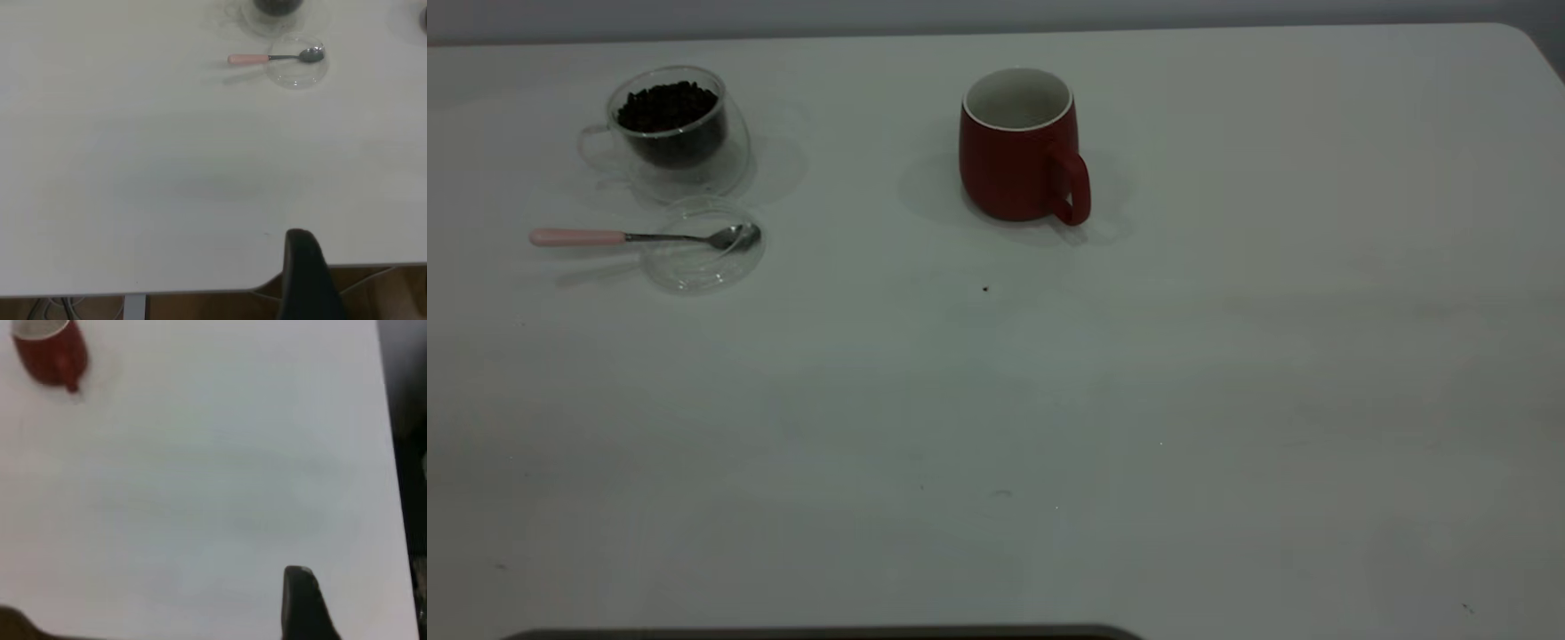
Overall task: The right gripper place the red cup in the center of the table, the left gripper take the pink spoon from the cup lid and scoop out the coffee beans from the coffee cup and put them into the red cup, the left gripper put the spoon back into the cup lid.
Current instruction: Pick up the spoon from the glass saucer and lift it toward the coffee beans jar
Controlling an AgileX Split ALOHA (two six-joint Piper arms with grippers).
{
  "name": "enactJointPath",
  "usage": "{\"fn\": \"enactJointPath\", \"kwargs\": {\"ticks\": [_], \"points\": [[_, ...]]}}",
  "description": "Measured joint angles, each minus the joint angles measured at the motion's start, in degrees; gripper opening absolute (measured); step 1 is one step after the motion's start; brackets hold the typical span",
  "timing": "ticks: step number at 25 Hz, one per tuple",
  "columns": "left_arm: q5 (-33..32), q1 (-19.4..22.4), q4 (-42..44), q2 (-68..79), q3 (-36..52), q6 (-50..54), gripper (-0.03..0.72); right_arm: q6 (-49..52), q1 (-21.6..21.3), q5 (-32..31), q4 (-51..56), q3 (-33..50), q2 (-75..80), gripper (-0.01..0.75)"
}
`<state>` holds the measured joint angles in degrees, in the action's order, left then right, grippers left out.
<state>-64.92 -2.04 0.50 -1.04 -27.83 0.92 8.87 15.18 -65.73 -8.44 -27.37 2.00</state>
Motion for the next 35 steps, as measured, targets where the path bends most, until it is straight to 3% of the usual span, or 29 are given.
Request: {"fn": "enactJointPath", "kwargs": {"ticks": [10, 35], "points": [[0.0, 0.0, 0.0, 0.0, 0.0, 0.0, 0.48, -0.1, -7.3, 0.5, -0.1, 0.3, -0.1, 0.451], [0.0, 0.0, 0.0, 0.0, 0.0, 0.0, 0.48, -7.6, -9.3, 1.0, 3.8, 0.3, -0.4, 0.44]]}}
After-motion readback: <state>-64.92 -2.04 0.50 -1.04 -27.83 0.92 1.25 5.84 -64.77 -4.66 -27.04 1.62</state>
